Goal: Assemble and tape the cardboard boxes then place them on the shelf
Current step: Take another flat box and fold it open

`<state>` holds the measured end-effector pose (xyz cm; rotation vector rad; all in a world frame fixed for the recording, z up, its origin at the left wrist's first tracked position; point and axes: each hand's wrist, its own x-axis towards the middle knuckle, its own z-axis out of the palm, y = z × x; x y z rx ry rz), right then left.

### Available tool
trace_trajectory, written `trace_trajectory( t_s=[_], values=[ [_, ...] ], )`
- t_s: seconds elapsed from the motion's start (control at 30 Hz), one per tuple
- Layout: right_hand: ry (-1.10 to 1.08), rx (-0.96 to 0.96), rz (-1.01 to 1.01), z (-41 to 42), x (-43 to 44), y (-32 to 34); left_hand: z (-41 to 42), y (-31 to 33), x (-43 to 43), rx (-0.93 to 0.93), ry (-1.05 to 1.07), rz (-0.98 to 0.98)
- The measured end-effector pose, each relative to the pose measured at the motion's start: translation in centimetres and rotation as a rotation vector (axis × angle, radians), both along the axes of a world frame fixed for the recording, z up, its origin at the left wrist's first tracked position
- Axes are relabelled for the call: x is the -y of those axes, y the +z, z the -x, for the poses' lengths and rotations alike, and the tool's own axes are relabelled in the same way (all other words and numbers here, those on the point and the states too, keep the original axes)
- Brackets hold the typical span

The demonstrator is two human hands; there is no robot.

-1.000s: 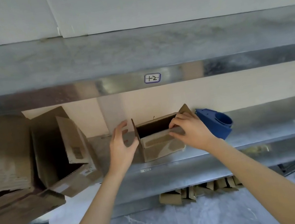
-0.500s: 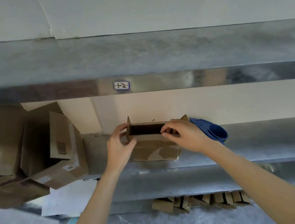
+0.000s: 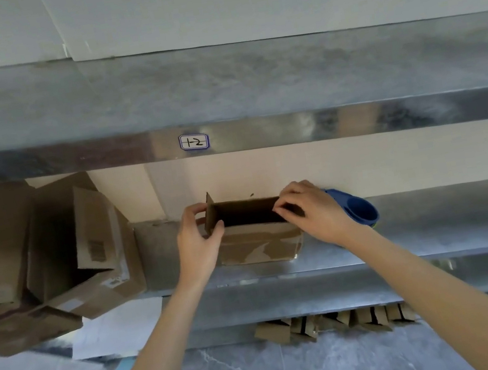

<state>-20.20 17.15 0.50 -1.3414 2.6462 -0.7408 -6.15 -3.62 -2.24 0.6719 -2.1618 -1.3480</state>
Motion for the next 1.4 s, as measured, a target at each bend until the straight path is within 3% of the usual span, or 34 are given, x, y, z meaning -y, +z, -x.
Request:
trace_trajectory(
  t_s=[0.2,0.37,0.57,0.8,1.13,1.4],
  values=[
    [-0.105,-0.138,-0.029,0.9,-0.2,-0.6,-1.8,-0.6,-0.1,-0.033,-0.099,-0.068],
    [-0.166,-0.070,0.016,1.5,-0.2,-0.9,-2.7,-1.2,0.3,-0.008,-0.170,-0.012],
    [-0.241,0.053,0.110,2.0,0.2,-1.0,-2.8,-2.3,0.4,0.146,-0.357,0.226],
    [-0.220,0.209,0.308,0.4,0.3,-0.2,-1.6,-2.0,1.0,0.226,-0.380,0.233],
    [-0.247,0.189,0.495,-1.2,-0.3,-0.7,0.4,-1.4,2.6,0.294,-0.504,0.250],
    [-0.275,0.205,0.464,-1.1,-1.0,-0.8,1.2,-1.3,3.0,0.276,-0.513,0.230]
  ],
)
